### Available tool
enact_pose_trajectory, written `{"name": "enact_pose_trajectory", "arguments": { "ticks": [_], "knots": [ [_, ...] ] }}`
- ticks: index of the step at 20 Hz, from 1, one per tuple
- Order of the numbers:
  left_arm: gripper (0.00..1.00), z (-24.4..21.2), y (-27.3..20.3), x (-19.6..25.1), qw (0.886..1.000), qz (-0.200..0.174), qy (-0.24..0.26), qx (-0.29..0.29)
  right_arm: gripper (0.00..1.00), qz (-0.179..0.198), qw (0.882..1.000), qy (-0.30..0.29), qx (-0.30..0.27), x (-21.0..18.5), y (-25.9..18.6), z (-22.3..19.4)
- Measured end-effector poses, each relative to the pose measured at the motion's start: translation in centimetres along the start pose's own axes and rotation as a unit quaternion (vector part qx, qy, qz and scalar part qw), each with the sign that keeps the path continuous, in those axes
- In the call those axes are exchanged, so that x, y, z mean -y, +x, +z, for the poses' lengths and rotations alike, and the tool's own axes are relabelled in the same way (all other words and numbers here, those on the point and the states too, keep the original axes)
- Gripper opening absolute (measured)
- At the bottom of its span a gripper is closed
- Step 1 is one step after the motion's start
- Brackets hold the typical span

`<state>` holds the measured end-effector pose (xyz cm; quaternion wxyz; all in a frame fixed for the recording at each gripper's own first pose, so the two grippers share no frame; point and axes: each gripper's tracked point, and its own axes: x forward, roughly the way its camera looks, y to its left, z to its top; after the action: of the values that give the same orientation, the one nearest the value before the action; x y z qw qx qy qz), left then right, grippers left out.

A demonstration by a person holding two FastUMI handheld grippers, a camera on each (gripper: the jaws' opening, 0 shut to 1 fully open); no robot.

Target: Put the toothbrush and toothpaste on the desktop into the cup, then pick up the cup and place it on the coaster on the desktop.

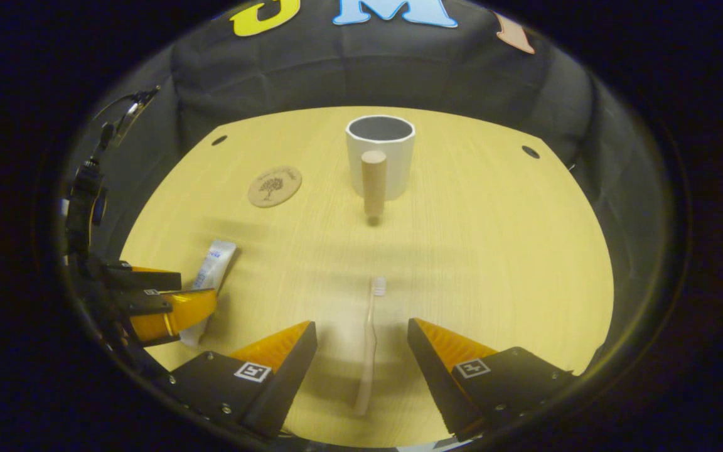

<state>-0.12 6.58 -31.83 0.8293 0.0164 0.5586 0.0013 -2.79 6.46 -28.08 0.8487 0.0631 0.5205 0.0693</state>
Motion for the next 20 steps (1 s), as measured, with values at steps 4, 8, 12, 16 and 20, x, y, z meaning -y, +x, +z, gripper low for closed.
{"name": "enact_pose_trajectory", "arguments": {
  "ticks": [4, 8, 12, 16, 20],
  "knots": [
    [0.99, -0.7, 0.6, -0.3, 1.0, 0.002, 0.002, -0.03, 0.91, -0.001, 0.998, 0.001, -0.058, -0.1, 0.7, -1.7],
    [0.99, -1.2, 0.8, 0.0, 0.999, 0.002, 0.002, -0.048, 0.88, 0.0, 0.996, -0.006, -0.09, -0.3, 1.0, -2.8],
    [0.99, -1.5, 1.4, 0.7, 0.998, -0.002, 0.0, -0.057, 0.75, 0.012, 0.993, 0.003, -0.118, -1.0, 1.3, -4.0],
    [0.96, -1.7, 1.6, 0.4, 0.998, 0.012, 0.013, -0.058, 0.63, 0.025, 0.989, 0.014, -0.144, -1.6, 1.5, -5.3],
    [0.72, -1.6, 1.6, -0.2, 0.998, 0.023, 0.012, -0.052, 0.41, 0.011, 0.99, 0.005, -0.142, -0.8, 1.6, -5.4]
  ]
}}
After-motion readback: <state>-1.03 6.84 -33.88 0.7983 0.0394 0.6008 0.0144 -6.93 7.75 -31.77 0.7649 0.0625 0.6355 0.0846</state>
